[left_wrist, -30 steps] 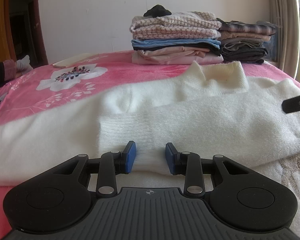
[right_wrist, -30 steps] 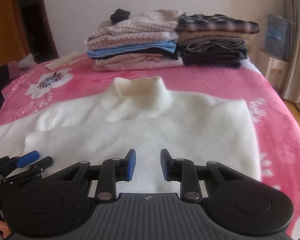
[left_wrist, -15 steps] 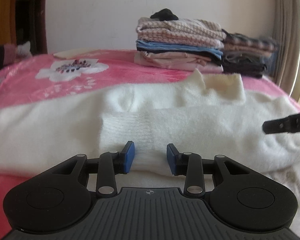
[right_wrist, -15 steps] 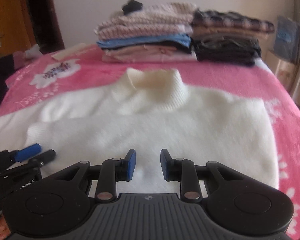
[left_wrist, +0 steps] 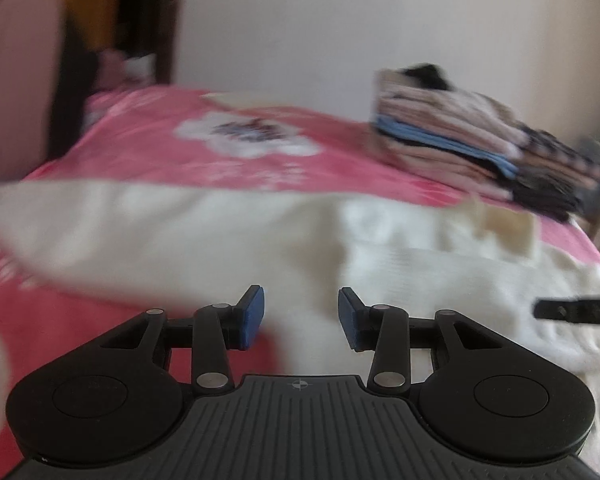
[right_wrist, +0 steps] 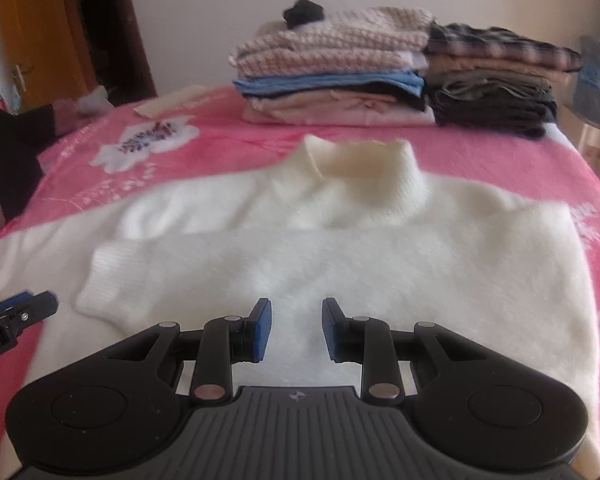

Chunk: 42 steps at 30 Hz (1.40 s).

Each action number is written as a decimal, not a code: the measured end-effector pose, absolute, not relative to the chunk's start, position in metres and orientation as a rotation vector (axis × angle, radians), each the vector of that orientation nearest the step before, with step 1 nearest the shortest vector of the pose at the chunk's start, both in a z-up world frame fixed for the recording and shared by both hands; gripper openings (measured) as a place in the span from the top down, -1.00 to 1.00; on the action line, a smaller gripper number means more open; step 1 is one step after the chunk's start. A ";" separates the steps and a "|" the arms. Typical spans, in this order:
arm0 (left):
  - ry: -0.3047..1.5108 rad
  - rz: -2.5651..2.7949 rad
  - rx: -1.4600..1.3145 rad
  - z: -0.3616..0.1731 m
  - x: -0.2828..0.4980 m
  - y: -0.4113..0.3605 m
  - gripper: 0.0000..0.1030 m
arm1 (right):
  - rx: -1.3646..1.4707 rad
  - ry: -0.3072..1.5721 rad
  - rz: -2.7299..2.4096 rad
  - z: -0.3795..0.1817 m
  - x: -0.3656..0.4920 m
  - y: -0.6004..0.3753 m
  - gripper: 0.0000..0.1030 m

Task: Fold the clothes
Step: 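Grasp the sweater edge beside the pink pillow with the left tool and lift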

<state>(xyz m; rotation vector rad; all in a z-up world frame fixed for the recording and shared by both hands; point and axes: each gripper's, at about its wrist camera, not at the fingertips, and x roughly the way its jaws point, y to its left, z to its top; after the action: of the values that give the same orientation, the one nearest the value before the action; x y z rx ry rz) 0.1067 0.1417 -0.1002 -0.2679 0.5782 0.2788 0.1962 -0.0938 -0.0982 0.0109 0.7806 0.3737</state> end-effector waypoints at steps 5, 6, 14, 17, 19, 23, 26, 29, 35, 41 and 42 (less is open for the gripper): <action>0.568 0.515 -0.354 -0.098 0.103 0.182 0.20 | -0.016 0.823 0.383 -0.114 0.201 -0.082 0.42; 0.573 0.556 -0.374 -0.099 0.105 0.191 0.20 | -0.024 0.830 0.381 -0.118 0.201 -0.080 0.42; 0.546 0.842 -0.737 -0.110 0.099 0.273 0.01 | -0.015 0.848 0.387 -0.121 0.201 -0.082 0.42; 0.519 0.911 -0.777 -0.118 0.097 0.300 0.01 | -0.015 0.846 0.385 -0.122 0.202 -0.082 0.42; 0.506 0.950 -0.791 -0.123 0.099 0.317 0.01 | -0.012 0.844 0.385 -0.122 0.201 -0.082 0.42; 0.479 1.001 -0.750 -0.128 0.106 0.335 0.04 | -0.007 0.840 0.388 -0.122 0.201 -0.083 0.42; 0.465 1.010 -0.668 -0.126 0.111 0.331 0.39 | -0.004 0.839 0.390 -0.123 0.201 -0.084 0.42; 0.424 0.995 -0.571 -0.120 0.113 0.319 0.71 | -0.002 0.838 0.391 -0.123 0.201 -0.084 0.41; 0.242 0.818 -0.303 -0.072 0.114 0.261 0.79 | 0.003 0.843 0.390 -0.122 0.202 -0.084 0.41; 0.098 0.383 -0.019 -0.029 0.116 0.145 0.79 | 0.077 0.866 0.377 -0.116 0.203 -0.092 0.41; 0.105 0.308 0.006 -0.028 0.117 0.126 0.78 | 0.094 0.866 0.369 -0.114 0.202 -0.096 0.41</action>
<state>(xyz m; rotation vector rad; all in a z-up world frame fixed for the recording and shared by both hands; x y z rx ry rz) 0.1169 0.1255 -0.0275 0.0063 0.1051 0.3078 0.2019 -0.0959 -0.1139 0.0943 0.8660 0.3686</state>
